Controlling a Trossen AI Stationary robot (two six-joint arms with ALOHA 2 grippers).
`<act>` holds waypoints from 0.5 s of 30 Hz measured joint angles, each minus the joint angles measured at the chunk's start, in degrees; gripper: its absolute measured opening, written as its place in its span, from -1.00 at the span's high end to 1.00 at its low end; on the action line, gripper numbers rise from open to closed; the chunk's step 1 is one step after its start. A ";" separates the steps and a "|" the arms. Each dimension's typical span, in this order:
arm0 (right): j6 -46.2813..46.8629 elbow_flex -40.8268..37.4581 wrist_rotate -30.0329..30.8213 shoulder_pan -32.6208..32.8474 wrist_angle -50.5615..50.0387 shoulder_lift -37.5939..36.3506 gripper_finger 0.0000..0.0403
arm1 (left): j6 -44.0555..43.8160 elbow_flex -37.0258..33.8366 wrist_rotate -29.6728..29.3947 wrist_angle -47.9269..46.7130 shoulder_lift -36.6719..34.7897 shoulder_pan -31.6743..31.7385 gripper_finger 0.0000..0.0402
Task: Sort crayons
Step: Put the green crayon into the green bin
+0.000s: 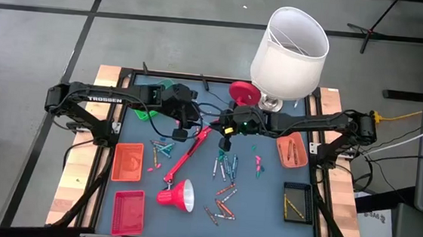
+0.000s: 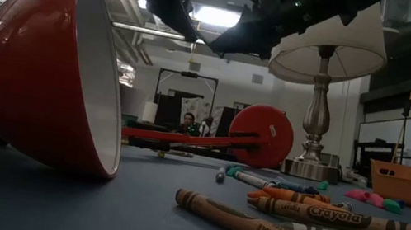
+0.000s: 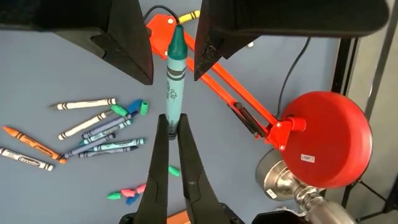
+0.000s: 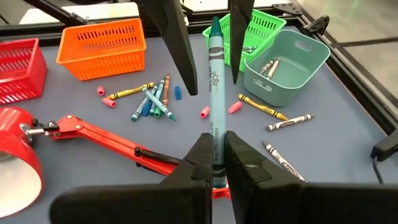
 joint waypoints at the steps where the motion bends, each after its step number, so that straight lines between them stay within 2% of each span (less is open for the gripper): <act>1: -0.51 0.00 0.00 0.00 0.00 0.00 0.90 | -0.13 0.01 0.00 0.05 0.00 0.00 0.50; 9: -1.56 0.00 0.00 0.00 0.01 0.00 0.90 | -0.34 0.02 3.30 2.89 -0.02 0.00 0.50; 15: -1.56 0.00 0.00 -0.01 0.00 0.00 0.90 | -0.40 0.02 3.32 2.78 -0.02 -0.02 0.50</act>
